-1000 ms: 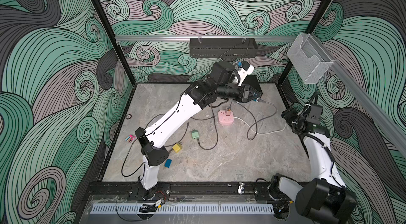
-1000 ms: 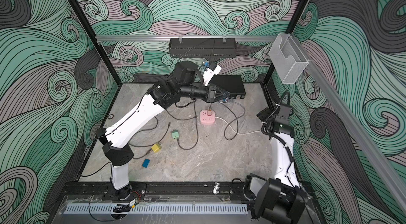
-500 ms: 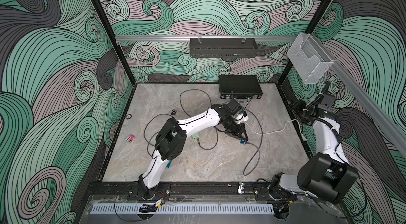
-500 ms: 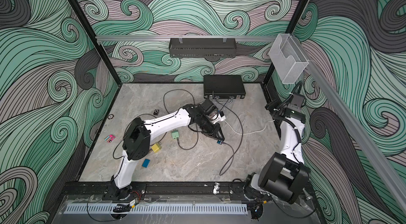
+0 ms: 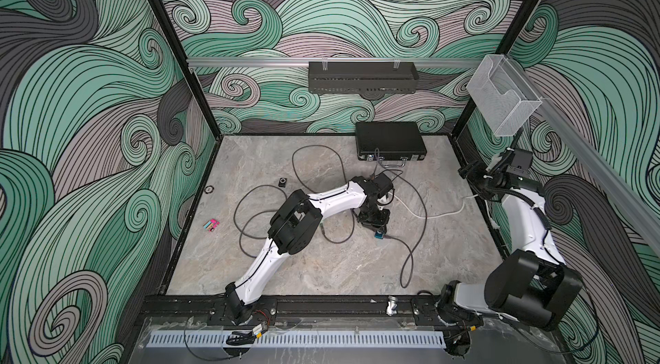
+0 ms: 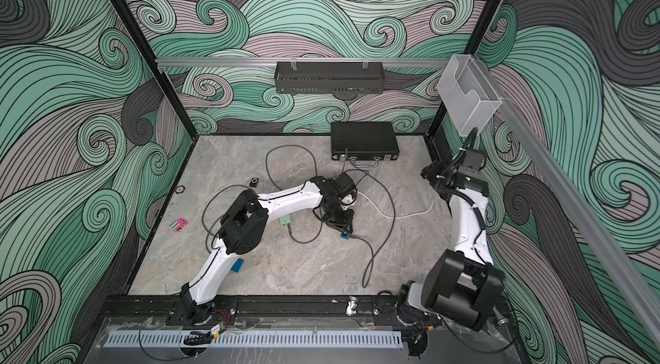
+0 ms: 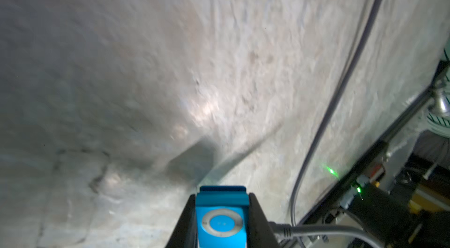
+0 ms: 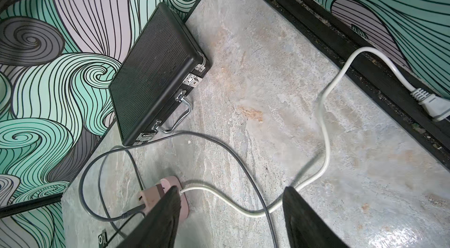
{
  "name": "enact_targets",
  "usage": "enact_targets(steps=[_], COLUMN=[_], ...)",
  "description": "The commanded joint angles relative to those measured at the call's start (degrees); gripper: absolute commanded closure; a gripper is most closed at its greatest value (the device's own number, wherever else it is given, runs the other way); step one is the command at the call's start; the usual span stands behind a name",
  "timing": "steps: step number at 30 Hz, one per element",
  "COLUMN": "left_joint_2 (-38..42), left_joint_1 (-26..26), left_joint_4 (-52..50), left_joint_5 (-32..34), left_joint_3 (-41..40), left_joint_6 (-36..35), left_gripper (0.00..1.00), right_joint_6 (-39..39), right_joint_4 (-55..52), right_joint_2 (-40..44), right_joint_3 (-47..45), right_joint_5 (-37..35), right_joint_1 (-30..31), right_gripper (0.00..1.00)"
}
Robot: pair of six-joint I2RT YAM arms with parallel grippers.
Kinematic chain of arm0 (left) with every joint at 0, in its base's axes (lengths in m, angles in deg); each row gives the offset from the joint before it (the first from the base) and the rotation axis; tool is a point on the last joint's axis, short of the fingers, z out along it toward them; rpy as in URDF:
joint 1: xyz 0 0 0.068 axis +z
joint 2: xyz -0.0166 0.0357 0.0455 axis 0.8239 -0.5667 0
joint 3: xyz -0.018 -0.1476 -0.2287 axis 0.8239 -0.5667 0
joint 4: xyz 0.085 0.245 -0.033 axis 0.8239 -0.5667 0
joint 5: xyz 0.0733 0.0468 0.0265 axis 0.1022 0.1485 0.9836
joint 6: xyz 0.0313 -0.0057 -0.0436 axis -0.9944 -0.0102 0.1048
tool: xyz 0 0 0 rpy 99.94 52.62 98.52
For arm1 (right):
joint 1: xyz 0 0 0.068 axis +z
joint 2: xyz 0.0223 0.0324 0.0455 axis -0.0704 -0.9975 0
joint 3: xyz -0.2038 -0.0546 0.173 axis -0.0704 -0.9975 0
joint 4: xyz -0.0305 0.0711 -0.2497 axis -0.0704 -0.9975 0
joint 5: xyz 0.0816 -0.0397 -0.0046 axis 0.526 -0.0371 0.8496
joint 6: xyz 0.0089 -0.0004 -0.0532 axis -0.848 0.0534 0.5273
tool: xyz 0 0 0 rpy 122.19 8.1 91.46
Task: Charge mp3
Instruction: Place the MP3 player at the center of the board.
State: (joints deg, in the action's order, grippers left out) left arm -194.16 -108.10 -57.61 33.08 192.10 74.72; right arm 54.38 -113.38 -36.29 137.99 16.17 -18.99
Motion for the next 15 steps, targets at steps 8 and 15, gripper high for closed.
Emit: enact_targets(steps=[8,15], left_joint_2=[-13.68,-17.66], left_joint_1=[0.61,0.77], left_joint_4=[-4.18,-1.68], left_joint_5=[7.49,11.31], left_joint_3=[25.63,29.24], left_joint_6=[2.72,4.10], left_gripper=[0.84,0.77], right_joint_6=[0.70,0.98], right_joint_4=[-0.36,0.02], right_joint_2=[-1.71,-2.48], right_joint_3=[3.42,3.95], right_joint_5=[-1.90,-2.74], right_joint_1=[2.27,2.77], right_gripper=[0.33,0.33])
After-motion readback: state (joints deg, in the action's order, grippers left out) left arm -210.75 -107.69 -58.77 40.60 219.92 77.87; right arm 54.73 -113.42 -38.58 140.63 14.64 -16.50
